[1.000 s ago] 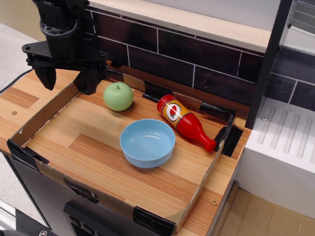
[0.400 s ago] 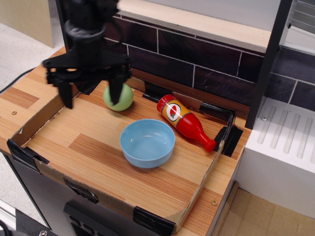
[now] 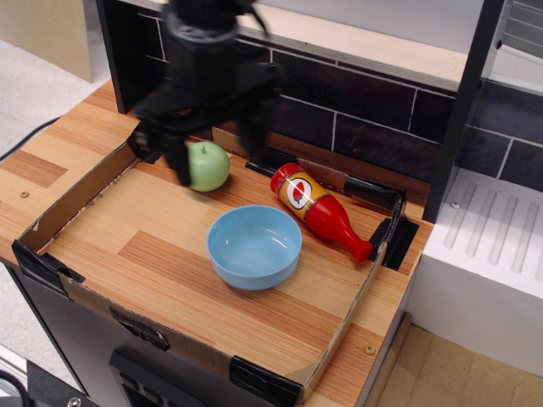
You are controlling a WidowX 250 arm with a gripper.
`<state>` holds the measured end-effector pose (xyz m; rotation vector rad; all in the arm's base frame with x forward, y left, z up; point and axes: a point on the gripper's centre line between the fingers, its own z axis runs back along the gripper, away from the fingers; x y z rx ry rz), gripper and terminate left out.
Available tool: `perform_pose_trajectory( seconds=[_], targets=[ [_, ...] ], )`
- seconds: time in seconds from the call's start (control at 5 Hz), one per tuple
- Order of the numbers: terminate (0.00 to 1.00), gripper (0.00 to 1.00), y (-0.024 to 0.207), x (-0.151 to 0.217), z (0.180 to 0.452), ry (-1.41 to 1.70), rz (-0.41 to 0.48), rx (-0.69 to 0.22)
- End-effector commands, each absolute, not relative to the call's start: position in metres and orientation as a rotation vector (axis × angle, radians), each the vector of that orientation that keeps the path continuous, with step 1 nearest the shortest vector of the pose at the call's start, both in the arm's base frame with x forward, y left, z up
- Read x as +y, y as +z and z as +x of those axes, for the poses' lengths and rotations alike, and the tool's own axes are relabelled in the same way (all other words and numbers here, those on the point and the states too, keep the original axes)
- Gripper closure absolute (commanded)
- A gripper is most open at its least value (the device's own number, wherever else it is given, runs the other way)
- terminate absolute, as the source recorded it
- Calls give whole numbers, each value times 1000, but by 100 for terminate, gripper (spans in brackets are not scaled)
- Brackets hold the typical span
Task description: Upright hot sauce bottle
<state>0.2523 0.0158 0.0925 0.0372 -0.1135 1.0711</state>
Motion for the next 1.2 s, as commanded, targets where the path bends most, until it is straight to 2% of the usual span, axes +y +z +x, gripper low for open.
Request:
perform_pose_trajectory(
  seconds=[0.0,0.2,0.4,0.6,1.0],
  targets=[
    [0,0,92,-26,266,1136,-70,-179],
    [0,0,81,-45,272,1240,-102,-195],
    [0,0,67,-60,272,1324,-84,-126],
    [0,0,55,-70,275,1374,-85,-123],
    [0,0,42,-73,286,1463,-132,-143]
  ],
)
